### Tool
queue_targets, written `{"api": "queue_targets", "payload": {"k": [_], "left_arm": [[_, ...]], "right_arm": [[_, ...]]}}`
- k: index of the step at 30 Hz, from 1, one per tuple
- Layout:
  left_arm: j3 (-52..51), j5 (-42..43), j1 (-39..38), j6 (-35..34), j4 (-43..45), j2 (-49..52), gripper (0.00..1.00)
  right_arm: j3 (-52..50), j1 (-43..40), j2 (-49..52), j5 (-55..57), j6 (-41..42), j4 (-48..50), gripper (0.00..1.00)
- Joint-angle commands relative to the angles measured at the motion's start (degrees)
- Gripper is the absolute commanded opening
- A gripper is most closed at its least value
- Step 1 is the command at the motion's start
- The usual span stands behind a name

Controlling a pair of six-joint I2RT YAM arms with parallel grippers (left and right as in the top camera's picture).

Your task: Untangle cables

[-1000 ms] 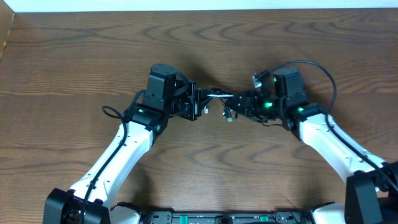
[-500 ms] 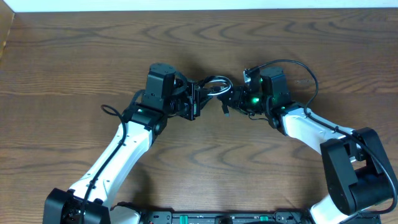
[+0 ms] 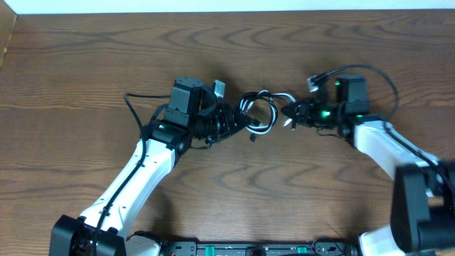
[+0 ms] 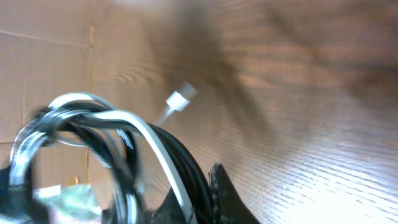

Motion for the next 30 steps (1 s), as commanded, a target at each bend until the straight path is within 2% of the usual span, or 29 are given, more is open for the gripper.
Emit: {"api": "queue_targets", "payload": {"k": [1,3,5,10,14,20,22,24,27,28,30], "left_arm": [[0.63,1.97,0.15,27.08,-5.18,-0.52,0.08],[0.63,1.64,0.15,30.27,-6.36,-0.52,0.07],[0.63,-1.51,0.15,30.40,-6.58,-0.52,0.08],[0.63,-8.59,0.15,30.40,-7.89,-0.52,0.07],[0.63,-13.03,0.15,30.45,-9.38,-0.52,0.07],[0.48,-12.87,-0.63,30.45,-11.56,-0.50,0.09],[0.42,-12.87,-1.25,30.42,-12.37,-0.50,0.16],[0.42,-12.87,-1.64,30.45,-13.70,-0.50,0.37],[0.35,-12.90,-1.64,30.42,-14.73,-0.50,0.59],[0.24,-12.90,-1.64,30.42,-15.08,-0.50,0.64],[-0.13,-12.90,-1.64,30.38,-14.82,-0.37,0.64]], "right_arm": [[0.42,-2.10,-9.14,0.55,-6.36,-4.13,0.01],[0.42,-1.86,-14.67,-0.15,-6.34,-7.54,0.01],[0.42,-1.27,-20.52,-0.59,-6.34,-11.28,0.01],[0.42,-1.14,-28.09,-0.26,-8.98,-16.68,0.01],[0.42,-1.11,-31.56,5.88,-13.31,-23.78,0.01],[0.31,1.16,-29.83,9.88,-16.26,-32.44,0.01],[0.31,3.39,-27.93,9.88,-16.22,-32.54,0.01],[0.31,6.32,-25.09,10.14,-15.96,-32.39,0.01],[0.31,10.45,-19.58,13.29,-13.09,-31.87,0.01],[0.31,11.50,-17.29,13.29,-12.57,-30.84,0.01],[0.31,11.78,-13.29,13.27,-10.88,-29.42,0.01]]}}
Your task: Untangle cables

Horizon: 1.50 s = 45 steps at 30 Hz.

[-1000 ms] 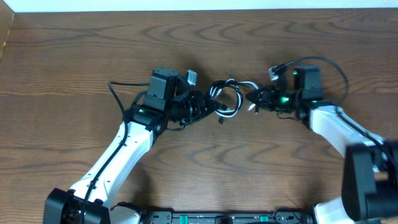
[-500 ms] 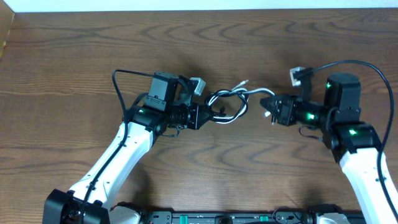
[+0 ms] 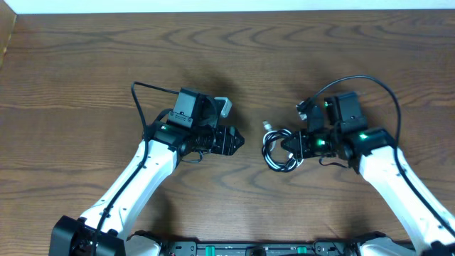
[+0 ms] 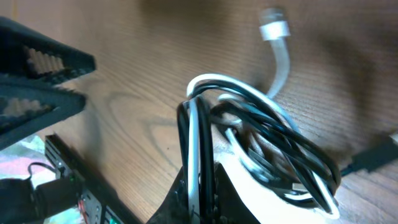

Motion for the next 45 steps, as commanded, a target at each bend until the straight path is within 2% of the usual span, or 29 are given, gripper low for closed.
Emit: {"api": "queue_targets", "payload": {"k": [1,3,6,9,10,11,13,17,19,21,30,38,42,45], "left_arm": [[-0.24,-0.74,-0.15,0.11,0.35,0.20,0.65],[-0.48,0.04,-0.68,-4.00,2.99,3.17,0.64],[-0.48,6.01,-4.22,-3.98,10.34,9.62,0.59],[-0.48,5.73,-8.52,-5.35,19.08,14.64,0.51],[-0.48,4.11,-9.22,-7.02,21.09,15.17,0.50],[-0.48,-1.75,-10.05,-11.04,22.21,15.45,0.47],[-0.48,-8.44,-10.93,-14.01,22.23,15.47,0.41],[-0.48,-14.71,-11.19,-16.50,23.34,16.48,0.36],[-0.48,-15.52,-11.30,-19.63,25.20,18.05,0.33],[-0.48,-15.56,-11.82,-19.87,26.21,18.91,0.30],[-0.48,-16.85,-14.93,-20.31,29.70,21.90,0.28],[-0.50,-16.90,-17.07,-20.24,29.97,21.90,0.28],[-0.50,-22.01,-17.07,-20.26,27.45,21.90,0.28],[-0.50,-22.45,-17.07,-20.26,27.23,21.99,0.28]], "right_arm": [[0.42,0.61,4.17,0.37,2.80,1.38,0.01],[0.42,0.46,5.09,0.37,3.04,2.78,0.01],[0.42,-0.81,5.09,0.35,3.67,3.41,0.01],[0.42,-1.05,5.11,0.35,3.82,3.39,0.01],[0.42,-1.05,5.11,0.35,3.82,3.41,0.01],[0.42,-1.05,5.11,0.35,3.82,3.37,0.01],[0.42,-0.90,5.11,0.35,4.24,3.19,0.01],[0.42,-0.85,5.11,0.35,4.24,3.23,0.01],[0.42,-0.85,5.11,0.35,4.24,3.21,0.01],[0.42,-0.85,5.11,0.35,4.24,3.21,0.01],[0.37,0.24,8.31,5.95,9.27,2.89,0.01],[0.39,5.49,18.18,4.22,13.25,10.71,0.01],[0.39,5.49,18.18,4.24,13.22,10.73,0.01],[0.39,5.49,18.18,4.24,13.22,10.80,0.01]]}}
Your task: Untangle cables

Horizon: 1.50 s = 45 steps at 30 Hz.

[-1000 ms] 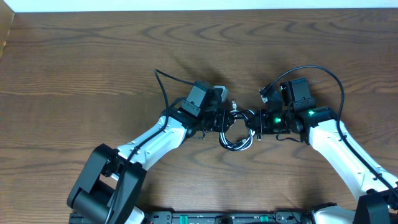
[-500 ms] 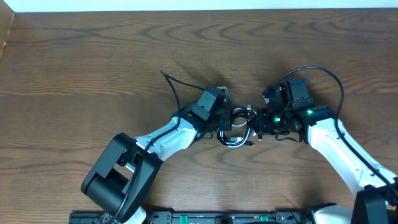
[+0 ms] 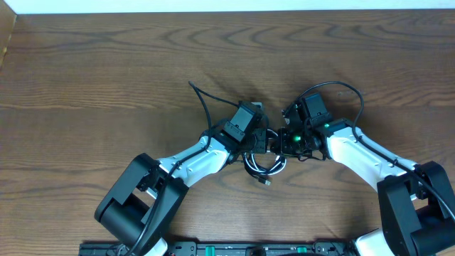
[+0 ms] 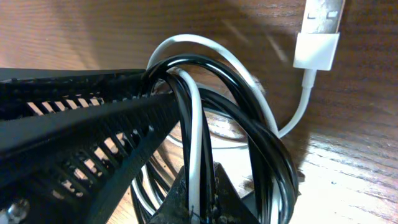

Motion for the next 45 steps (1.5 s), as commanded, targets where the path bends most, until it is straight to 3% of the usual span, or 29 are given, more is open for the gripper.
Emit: {"api": "queue_targets", "payload": {"k": [1,3,7,9,13,15,20,25,28,31,36,39,42,45], "left_arm": [[-0.02,-2.56,-0.22,-0.48,-0.37,1.29,0.28],[-0.02,-2.91,-0.31,-0.50,-0.35,2.69,0.28],[-0.02,-2.91,-0.31,-0.52,-0.35,5.95,0.19],[0.15,-2.91,-0.24,-0.50,-0.09,5.75,0.07],[0.59,-1.40,-0.20,-0.48,-0.22,2.27,0.07],[0.59,-1.16,0.11,-0.48,-1.81,-4.63,0.07],[0.59,-0.87,2.14,-0.48,-8.92,-18.10,0.07],[0.59,1.49,4.68,-0.85,-11.08,-28.33,0.08],[0.59,1.86,7.13,-5.97,-11.76,-29.94,0.07],[0.59,1.88,11.04,-18.93,-11.50,-29.83,0.07],[0.59,1.86,14.36,-34.60,-10.21,-29.79,0.08],[0.59,1.86,14.51,-39.39,-10.21,-29.79,0.07],[0.59,2.84,14.51,-43.19,-10.21,-29.79,0.08],[0.59,3.41,14.51,-44.02,-10.23,-29.79,0.07]], "right_arm": [[0.37,0.44,0.33,-1.42,0.59,0.37,0.01],[0.37,0.44,0.33,-1.42,0.59,0.31,0.01],[0.37,0.44,0.33,-1.42,0.59,0.28,0.01],[0.37,0.44,0.33,-1.44,0.59,0.26,0.01],[0.37,0.42,0.33,-1.38,0.57,0.28,0.01],[0.37,-0.20,0.33,-1.40,0.55,0.28,0.03],[0.50,-3.45,-0.07,-4.09,-0.39,0.55,0.38],[0.55,-8.35,-4.35,-16.87,-6.84,2.93,0.52],[0.55,-10.43,-9.38,-20.87,-8.28,3.06,0.64],[0.55,-9.84,-13.92,-20.74,-9.18,3.43,0.71],[0.55,-4.28,-14.58,-19.04,-9.40,7.41,0.67],[0.55,-1.38,-14.58,-19.04,-10.78,11.47,0.64],[0.55,1.25,-14.60,-18.38,-17.14,15.96,0.63],[0.55,2.34,-14.60,-17.33,-19.26,18.40,0.61]]}}
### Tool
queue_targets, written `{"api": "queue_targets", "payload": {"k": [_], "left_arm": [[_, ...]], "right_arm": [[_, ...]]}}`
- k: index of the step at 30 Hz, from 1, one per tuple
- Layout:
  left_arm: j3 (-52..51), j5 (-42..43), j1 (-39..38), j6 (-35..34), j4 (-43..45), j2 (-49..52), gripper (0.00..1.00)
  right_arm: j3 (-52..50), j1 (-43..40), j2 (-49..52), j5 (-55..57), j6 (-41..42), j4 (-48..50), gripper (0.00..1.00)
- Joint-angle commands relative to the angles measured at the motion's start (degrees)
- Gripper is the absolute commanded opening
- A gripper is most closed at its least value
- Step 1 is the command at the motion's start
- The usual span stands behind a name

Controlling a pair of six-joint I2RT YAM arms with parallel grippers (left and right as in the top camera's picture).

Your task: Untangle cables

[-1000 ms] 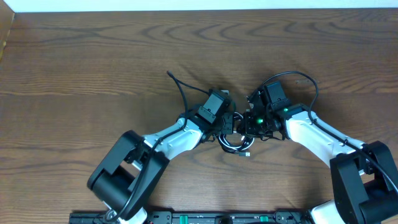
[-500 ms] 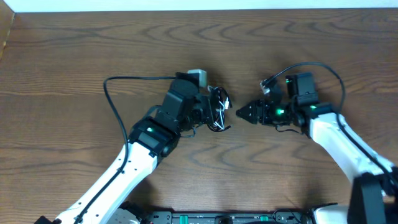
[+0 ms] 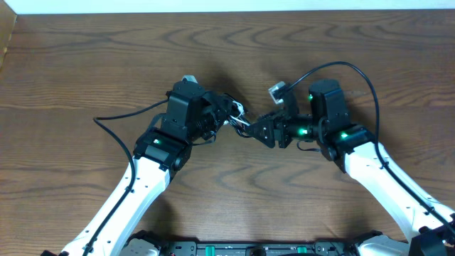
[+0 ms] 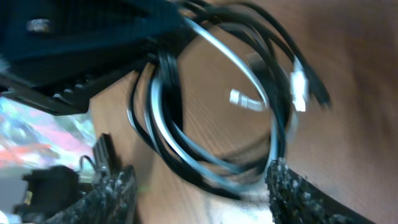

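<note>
A tangled bundle of black and white cables [image 3: 240, 121] hangs between the two arms at the middle of the table. My left gripper [image 3: 229, 114] is shut on its left side. One black strand [image 3: 121, 116] trails left across the wood. My right gripper [image 3: 257, 131] sits just right of the bundle. In the right wrist view the right gripper [image 4: 200, 173] stands open, its fingers [image 4: 115, 193] wide apart. The coil [image 4: 217, 106] hangs ahead of them, with small white plugs [image 4: 298, 84] dangling. The left gripper [image 4: 93, 43] holds the coil from the upper left.
The brown wooden table [image 3: 85, 57] stretches all round. A black cable [image 3: 355, 71] arcs over the right arm and ends in a light plug [image 3: 277, 90]. A white strip [image 3: 227, 6] runs along the far edge.
My right gripper was shut on the bundle's white strand and is now open. Both grippers and the bundle are farther up the table, the left arm swung out to the left.
Both grippers met at the bundle in mid-table. Then the right gripper alone held it, with the left one apart. After that both were on it again, lower on the table. Now the left holds it and the right is open.
</note>
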Motion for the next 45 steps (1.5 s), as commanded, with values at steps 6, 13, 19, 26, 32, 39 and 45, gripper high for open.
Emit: {"api": "queue_targets", "payload": {"k": [6,13,19,26,32,39,45], "left_arm": [[0.04,1.16,0.26,-4.96,0.22,-0.42,0.07],[0.04,1.60,0.26,-5.44,0.24,-0.42,0.08],[0.04,2.60,0.26,-5.44,0.24,-0.42,0.08],[0.02,1.18,0.37,-5.11,-0.09,-0.42,0.07],[0.02,-3.98,6.03,-4.85,-0.33,-0.42,0.08],[0.02,7.21,15.67,-1.79,4.74,-0.42,0.07],[0.02,18.99,19.85,9.07,4.92,-0.42,0.08]], "right_arm": [[0.48,2.97,-0.17,1.07,-10.97,4.13,0.52],[0.48,7.32,-0.15,10.32,-16.37,4.07,0.49],[0.48,10.34,-0.15,18.95,-16.11,4.79,0.31],[0.48,9.86,-0.81,21.33,-11.08,4.13,0.01],[0.48,7.93,-5.86,18.49,-7.54,-4.13,0.01],[-0.13,7.43,-5.73,22.10,-7.98,-18.03,0.01],[-0.39,3.06,-5.14,31.19,0.46,-22.40,0.01]]}}
